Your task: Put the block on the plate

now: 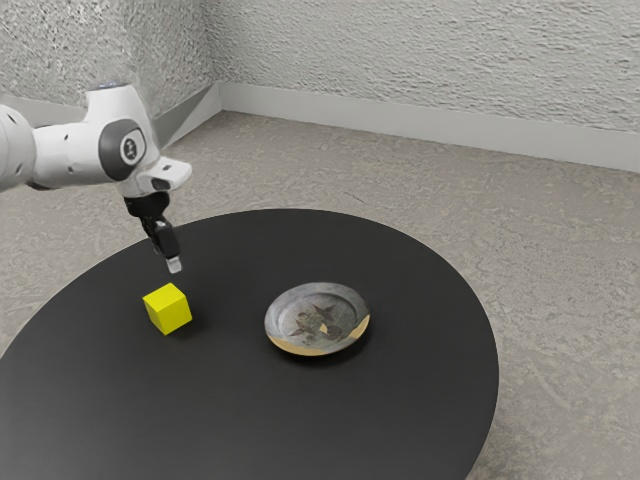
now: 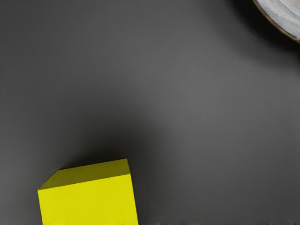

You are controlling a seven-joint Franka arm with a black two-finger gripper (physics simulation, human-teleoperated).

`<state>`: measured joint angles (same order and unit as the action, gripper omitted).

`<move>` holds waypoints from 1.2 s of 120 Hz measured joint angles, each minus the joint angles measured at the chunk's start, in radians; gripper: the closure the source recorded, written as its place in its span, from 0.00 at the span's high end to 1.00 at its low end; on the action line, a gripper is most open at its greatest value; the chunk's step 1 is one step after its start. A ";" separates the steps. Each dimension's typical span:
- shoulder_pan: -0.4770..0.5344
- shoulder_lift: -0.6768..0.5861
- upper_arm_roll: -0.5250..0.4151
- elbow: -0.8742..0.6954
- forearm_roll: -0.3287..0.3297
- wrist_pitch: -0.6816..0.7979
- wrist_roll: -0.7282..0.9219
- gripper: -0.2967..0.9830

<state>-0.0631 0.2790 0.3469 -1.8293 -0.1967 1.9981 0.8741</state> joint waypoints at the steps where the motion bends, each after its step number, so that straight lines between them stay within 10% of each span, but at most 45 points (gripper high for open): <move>1: 0.000 -0.005 0.000 -0.006 -0.001 0.003 0.004 0.77; 60: 0.001 -0.116 0.073 -0.170 0.011 0.077 0.096 0.77; 144: -0.005 0.049 0.056 -0.087 -0.028 0.100 0.134 0.77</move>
<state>-0.0683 0.3284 0.4030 -1.9164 -0.2246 2.0986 1.0080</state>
